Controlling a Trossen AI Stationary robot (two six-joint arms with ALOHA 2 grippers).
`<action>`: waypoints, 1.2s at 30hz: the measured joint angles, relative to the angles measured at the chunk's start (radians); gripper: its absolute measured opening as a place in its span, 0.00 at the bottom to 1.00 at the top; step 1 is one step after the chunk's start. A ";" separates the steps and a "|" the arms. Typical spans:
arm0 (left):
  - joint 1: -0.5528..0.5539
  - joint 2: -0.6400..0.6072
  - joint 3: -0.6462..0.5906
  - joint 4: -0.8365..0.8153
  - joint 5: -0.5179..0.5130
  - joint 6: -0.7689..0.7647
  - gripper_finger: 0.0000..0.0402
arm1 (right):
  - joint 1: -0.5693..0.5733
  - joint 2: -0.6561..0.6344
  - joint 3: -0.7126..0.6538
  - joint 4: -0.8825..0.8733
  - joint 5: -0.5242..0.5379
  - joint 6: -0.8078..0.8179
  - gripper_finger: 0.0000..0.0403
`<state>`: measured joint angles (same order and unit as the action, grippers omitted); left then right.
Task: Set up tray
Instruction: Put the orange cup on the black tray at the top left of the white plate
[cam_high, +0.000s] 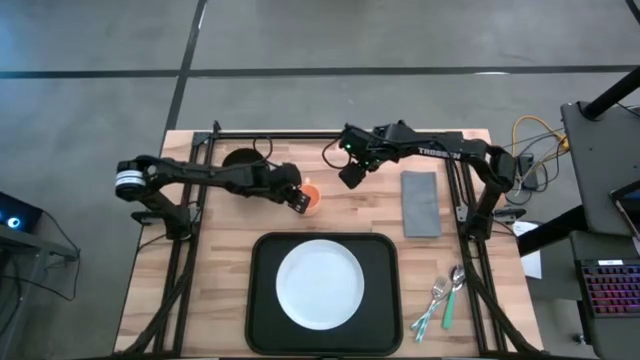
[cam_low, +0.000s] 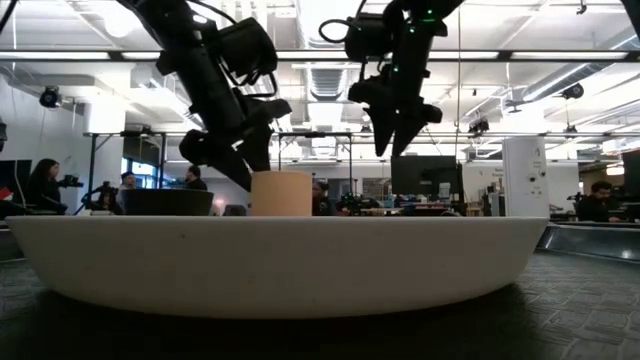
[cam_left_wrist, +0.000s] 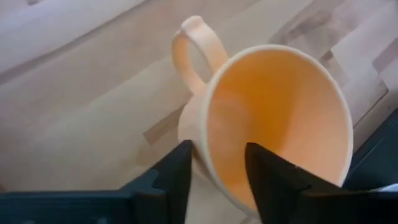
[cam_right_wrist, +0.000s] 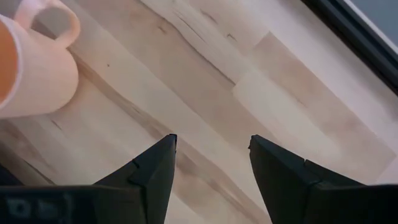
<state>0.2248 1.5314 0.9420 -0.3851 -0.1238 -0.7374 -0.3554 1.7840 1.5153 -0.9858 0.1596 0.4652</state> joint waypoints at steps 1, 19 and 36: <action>0.002 0.000 0.001 0.000 0.000 0.001 0.25 | 0.001 0.000 -0.004 -0.001 0.000 0.000 0.48; -0.088 -0.205 -0.006 -0.256 -0.035 -0.095 0.00 | 0.002 0.000 -0.014 0.059 -0.002 -0.002 0.48; -0.621 -0.277 -0.006 -0.577 -0.298 -0.905 0.00 | 0.045 0.000 -0.023 0.080 0.002 0.117 0.43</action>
<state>-0.3960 1.2547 0.9356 -0.9619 -0.4219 -1.6424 -0.3103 1.7844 1.4924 -0.9062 0.1620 0.5817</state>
